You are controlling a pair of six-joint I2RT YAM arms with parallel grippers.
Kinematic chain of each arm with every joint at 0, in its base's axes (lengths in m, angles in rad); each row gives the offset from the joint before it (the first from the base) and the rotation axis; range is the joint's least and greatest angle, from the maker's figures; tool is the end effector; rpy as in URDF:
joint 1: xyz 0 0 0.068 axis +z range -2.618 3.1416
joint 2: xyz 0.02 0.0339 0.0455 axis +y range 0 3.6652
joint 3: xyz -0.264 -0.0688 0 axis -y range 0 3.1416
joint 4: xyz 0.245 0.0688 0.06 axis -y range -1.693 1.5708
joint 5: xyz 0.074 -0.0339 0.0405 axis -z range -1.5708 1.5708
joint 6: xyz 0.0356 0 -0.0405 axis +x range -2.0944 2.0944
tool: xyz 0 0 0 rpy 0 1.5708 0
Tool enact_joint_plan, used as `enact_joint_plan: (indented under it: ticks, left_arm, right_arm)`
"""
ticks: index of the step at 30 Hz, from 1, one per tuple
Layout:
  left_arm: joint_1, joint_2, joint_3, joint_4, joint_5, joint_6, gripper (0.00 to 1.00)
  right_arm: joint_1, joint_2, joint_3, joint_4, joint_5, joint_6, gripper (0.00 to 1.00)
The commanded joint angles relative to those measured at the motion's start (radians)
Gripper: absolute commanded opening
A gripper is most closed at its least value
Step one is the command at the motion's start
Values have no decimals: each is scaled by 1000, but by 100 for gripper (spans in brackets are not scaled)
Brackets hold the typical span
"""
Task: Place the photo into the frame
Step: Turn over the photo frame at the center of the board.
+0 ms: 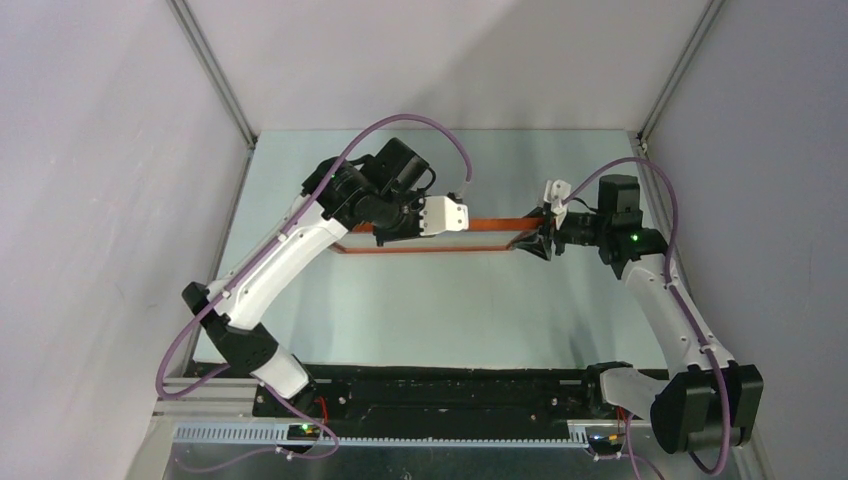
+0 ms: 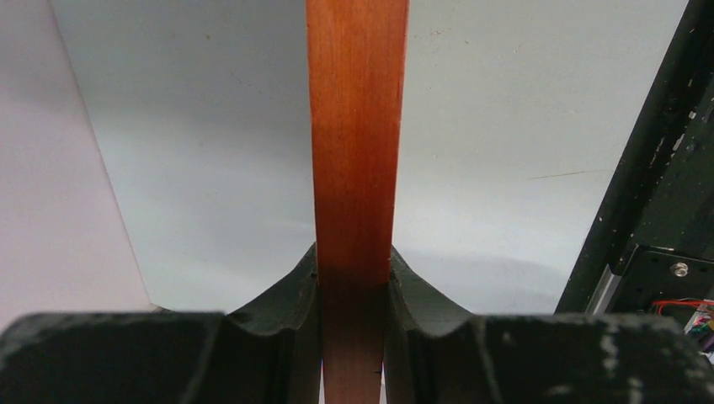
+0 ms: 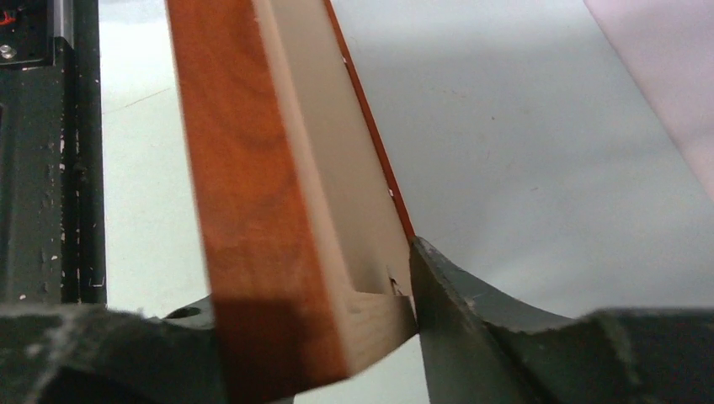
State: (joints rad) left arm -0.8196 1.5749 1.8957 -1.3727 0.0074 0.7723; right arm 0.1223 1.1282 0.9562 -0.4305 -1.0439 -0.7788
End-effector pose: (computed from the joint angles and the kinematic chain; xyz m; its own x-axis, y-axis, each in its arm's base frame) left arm 0.1971 -0.2114 0.4165 0.0872 0.9290 -0.3597 0.9389 0.0441 0.3414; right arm 0.2288 0.0591 0.3172 0.1393 -0.3388 -0.9305 -0.9419 0.2448 -0.2301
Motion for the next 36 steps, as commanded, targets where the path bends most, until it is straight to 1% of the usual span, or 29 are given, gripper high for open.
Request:
enact_joint_plan:
  ticks: [1, 2, 6, 12, 13, 14, 15, 16, 20, 21, 22, 23, 24, 25, 26, 27, 28, 29, 30, 33, 36]
  left_arm:
    - [12, 8, 55, 17, 51, 25, 0]
    - [14, 12, 58, 16, 50, 26, 0]
    - [19, 26, 77, 9, 46, 29, 0]
    - [22, 40, 100, 2, 37, 30, 0]
    - [24, 42, 106, 2, 35, 30, 2]
    - [23, 44, 108, 2, 33, 30, 9]
    - [24, 46, 114, 3, 32, 30, 12]
    - [24, 48, 118, 2, 30, 29, 21]
    - [24, 66, 150, 2, 17, 23, 40]
    - [24, 72, 166, 2, 10, 21, 46]
    - [25, 76, 175, 2, 7, 18, 50]
    - [26, 84, 190, 2, 3, 13, 57]
    - [28, 90, 198, 3, 1, 10, 62]
    - [30, 93, 214, 4, -1, 3, 70]
    - [33, 100, 223, 4, -3, -1, 74]
    - [37, 101, 239, 5, -4, -10, 91]
    - [44, 105, 247, 5, -4, -15, 95]
    - [49, 106, 264, 6, -3, -27, 98]
    - [61, 106, 283, 7, -4, -33, 99]
    - [97, 101, 328, 8, 0, -71, 100]
    - [154, 76, 376, 15, 33, -106, 100]
  right_arm:
    - [-13, 5, 29, 25, -65, -1, 47]
    - [-20, 5, 28, 26, -70, -2, 42]
    - [-37, 9, 29, 17, -86, -12, 30]
    - [-55, 13, 29, 8, -102, -15, 18]
    - [-58, 10, 29, 3, -103, -17, 17]
    - [-59, 8, 29, -3, -104, -19, 14]
    - [-60, 2, 28, -6, -105, -22, 11]
    - [-61, -1, 28, -12, -105, -24, 10]
    - [-63, -23, 29, -27, -112, -22, 1]
    - [-65, -26, 30, -30, -118, -18, 0]
    - [-67, -29, 30, -37, -122, -16, 0]
    - [-69, -29, 33, -42, -126, -16, 0]
    - [-72, -31, 34, -53, -129, -17, 0]
    - [-73, -32, 35, -59, -132, -17, 0]
    - [-75, -35, 35, -68, -133, -19, 0]
    - [-77, -36, 36, -71, -133, -19, 0]
    - [-81, -39, 36, -78, -133, -17, 0]
    - [-84, -40, 36, -82, -133, -15, 0]
    - [-91, -45, 36, -83, -134, -9, 0]
    - [-103, -55, 36, -81, -130, 12, 0]
    - [-113, -59, 36, -73, -110, 56, 0]
